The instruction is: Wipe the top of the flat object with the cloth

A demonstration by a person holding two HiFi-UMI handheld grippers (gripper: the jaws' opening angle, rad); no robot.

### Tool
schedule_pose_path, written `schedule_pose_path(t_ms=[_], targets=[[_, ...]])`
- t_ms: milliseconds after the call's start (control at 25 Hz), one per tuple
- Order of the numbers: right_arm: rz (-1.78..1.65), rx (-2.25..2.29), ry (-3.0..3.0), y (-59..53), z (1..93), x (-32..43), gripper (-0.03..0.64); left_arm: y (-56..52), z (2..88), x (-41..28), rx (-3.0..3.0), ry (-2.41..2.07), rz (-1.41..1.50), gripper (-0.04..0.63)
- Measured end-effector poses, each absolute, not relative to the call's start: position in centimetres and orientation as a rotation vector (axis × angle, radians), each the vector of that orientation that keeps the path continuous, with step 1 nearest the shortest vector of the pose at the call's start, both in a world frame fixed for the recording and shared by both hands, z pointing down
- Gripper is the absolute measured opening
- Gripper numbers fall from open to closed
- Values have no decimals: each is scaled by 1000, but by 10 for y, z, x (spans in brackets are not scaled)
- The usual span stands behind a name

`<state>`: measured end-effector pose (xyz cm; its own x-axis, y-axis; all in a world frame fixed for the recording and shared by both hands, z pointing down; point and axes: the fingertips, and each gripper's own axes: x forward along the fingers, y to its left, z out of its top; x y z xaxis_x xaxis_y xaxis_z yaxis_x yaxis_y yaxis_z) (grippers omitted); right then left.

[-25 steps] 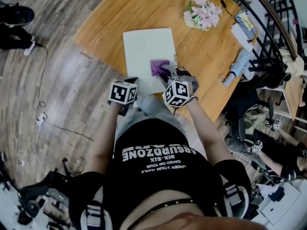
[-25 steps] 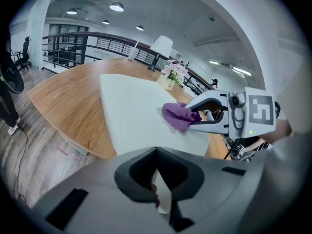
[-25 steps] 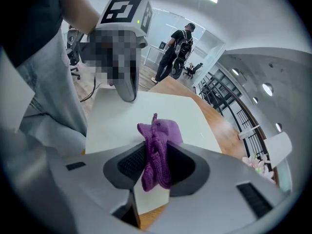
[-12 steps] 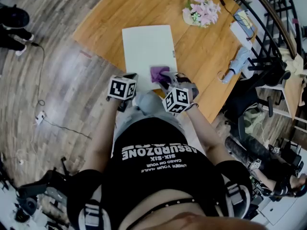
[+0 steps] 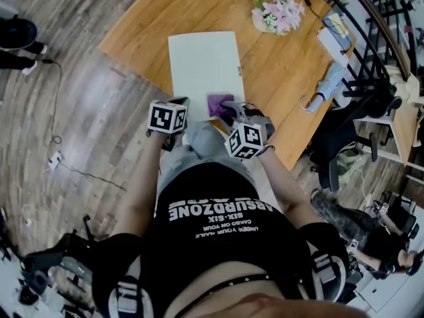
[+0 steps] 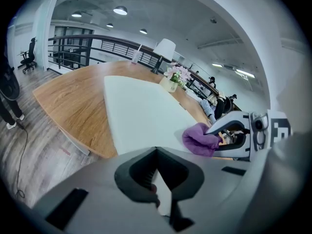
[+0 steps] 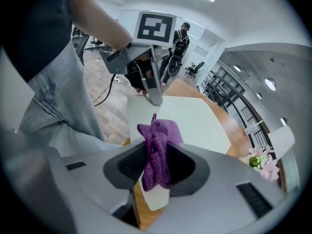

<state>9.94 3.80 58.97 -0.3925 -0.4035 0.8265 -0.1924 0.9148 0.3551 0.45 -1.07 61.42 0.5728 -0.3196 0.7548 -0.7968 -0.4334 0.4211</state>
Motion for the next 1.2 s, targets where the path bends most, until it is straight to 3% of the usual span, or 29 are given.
schedule_pose_path(t_ms=[760,1200], targets=[[-260,402,-1983,64,584,100,132,-8,603,2,2021,-963,570,15],[-283,436,-1979,61,583,100,132,19,609,-43,1939,-1090,542,15]])
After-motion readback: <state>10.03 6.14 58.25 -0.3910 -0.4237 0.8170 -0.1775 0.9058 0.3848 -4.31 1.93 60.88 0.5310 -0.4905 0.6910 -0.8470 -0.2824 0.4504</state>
